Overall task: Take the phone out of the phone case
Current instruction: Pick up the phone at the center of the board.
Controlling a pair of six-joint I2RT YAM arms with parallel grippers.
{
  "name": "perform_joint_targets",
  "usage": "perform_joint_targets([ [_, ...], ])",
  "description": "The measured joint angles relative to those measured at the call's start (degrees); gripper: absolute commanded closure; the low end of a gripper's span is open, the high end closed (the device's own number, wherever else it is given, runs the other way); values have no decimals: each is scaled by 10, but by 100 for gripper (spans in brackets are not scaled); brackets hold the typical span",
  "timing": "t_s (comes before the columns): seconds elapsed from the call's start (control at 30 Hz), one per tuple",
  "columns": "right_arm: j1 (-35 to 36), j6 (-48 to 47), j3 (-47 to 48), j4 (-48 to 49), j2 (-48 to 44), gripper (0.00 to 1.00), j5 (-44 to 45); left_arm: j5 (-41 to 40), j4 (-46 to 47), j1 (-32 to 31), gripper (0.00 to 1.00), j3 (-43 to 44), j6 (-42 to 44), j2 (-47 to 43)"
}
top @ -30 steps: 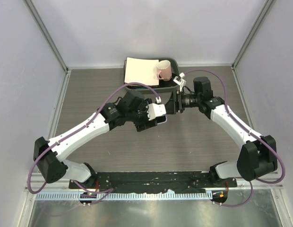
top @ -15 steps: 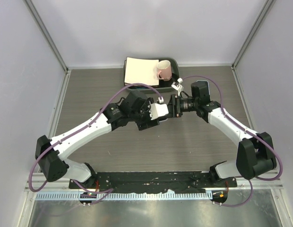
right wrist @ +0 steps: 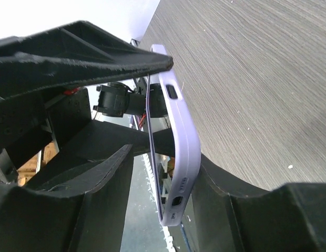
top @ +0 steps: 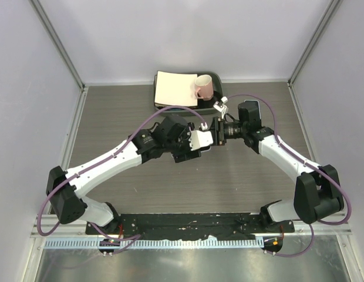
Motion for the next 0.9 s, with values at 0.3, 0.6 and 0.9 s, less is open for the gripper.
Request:
perform_joint_targets([
  [0.3,0,4,-15,6,-10,59,1,-8,8,0,100,11,0,9],
  [0.6,-1,25,-16,1,-10,99,12,-13,9,-2,61,11,2,11],
  [0.9,-4,-14,-15,-30,-43,99,34,-8,11,-5,0,24,-12,13],
])
